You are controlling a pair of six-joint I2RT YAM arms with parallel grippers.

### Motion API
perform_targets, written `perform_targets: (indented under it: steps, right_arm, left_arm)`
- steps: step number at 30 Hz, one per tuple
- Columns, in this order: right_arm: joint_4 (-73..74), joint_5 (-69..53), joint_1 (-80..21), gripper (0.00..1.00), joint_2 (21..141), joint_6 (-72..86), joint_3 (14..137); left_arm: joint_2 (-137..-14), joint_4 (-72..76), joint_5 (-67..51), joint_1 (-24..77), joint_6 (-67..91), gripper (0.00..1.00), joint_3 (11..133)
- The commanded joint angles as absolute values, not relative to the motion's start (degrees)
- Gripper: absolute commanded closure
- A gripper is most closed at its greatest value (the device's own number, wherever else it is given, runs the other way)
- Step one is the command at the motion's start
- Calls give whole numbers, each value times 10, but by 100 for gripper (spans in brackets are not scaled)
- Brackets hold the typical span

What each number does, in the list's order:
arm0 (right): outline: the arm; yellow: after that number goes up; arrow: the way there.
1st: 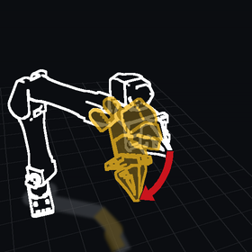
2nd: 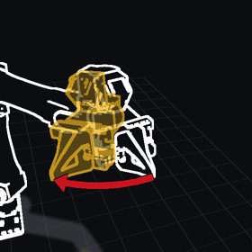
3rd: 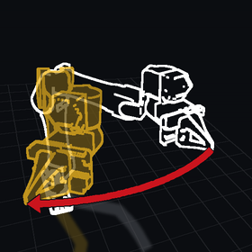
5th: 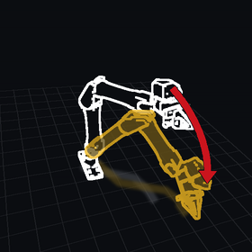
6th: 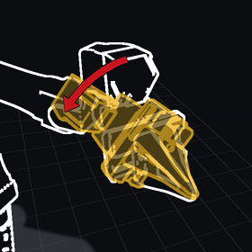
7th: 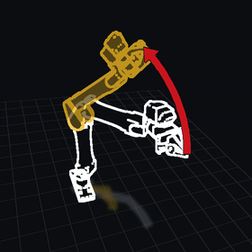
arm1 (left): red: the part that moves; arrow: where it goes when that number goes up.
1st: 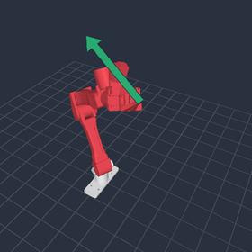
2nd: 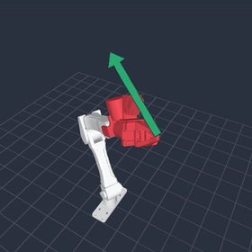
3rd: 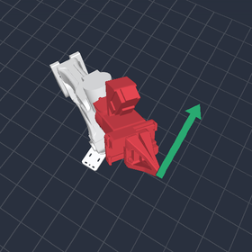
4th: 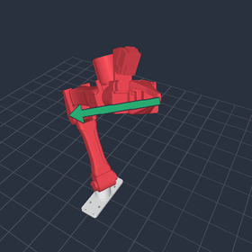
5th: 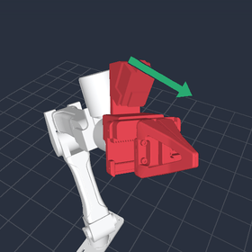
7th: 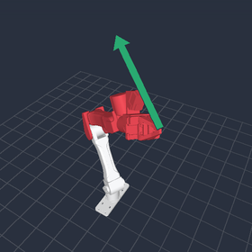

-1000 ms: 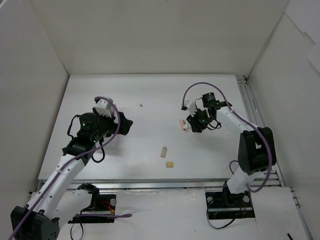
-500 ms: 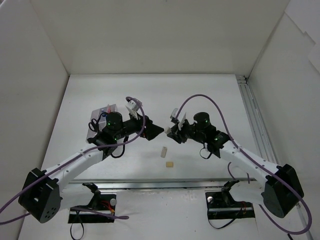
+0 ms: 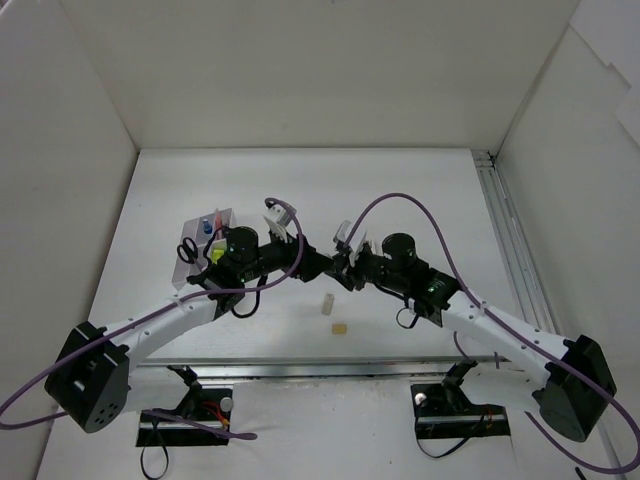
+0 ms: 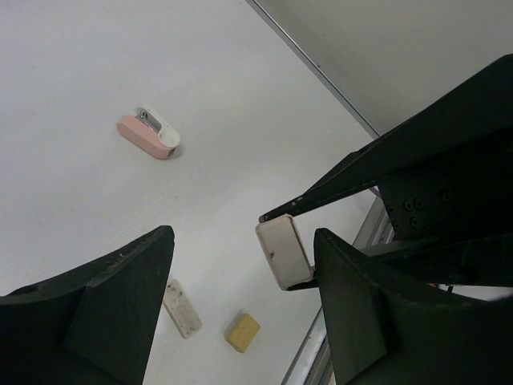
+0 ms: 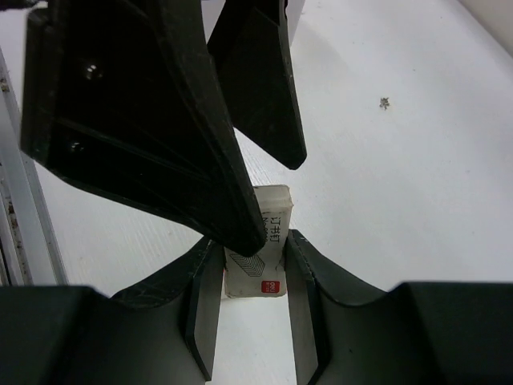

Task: Sort the stationery into containers
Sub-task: Place the stationery in the storage box.

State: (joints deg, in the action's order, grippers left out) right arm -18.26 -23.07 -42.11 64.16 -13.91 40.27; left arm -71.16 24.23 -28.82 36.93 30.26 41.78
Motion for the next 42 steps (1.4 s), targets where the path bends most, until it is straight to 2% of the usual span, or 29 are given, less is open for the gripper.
perform_targets:
  steps: [1,7,10,11,17,19,20,23,25,26,33,38,42]
  right_arm:
    - [-248,-209,-427,84,610,-134,420]
    - [-274,-187,-436,84,615,-138,423]
    - [-279,-167,-443,84,635,-149,432]
    - [-282,-152,-445,84,642,-151,432]
    - [-319,-97,-451,79,644,-155,430]
    - [-329,-91,-452,66,645,-151,432]
    - [-329,-91,-451,51,647,-151,434]
    - [-328,-96,-452,35,643,-144,436]
    - [-327,-94,-451,7,636,-135,431]
    - [-321,-91,-451,2,627,-136,426]
    - [-266,29,-445,2,595,-99,416]
    - [-237,98,-406,2,599,-55,411]
    - [-206,125,-384,2,613,-38,409]
  left_arm:
    - [-703,270,-286,374,297,35,440]
    - [-722,278,-321,395,298,52,453]
    - [-734,285,-332,402,295,66,460]
    - [-737,284,-336,407,295,77,462]
    - [-723,258,-321,407,287,99,468]
    - [-710,248,-302,407,280,100,473]
    - [-708,233,-293,407,277,100,476]
    - [-683,189,-262,386,257,100,490]
    - [-658,164,-230,347,244,100,492]
    - [-647,151,-218,331,239,100,490]
    - [-570,13,-31,163,184,100,533]
    - [-577,3,-29,44,181,100,547]
    - [-655,6,-88,-50,182,100,572]
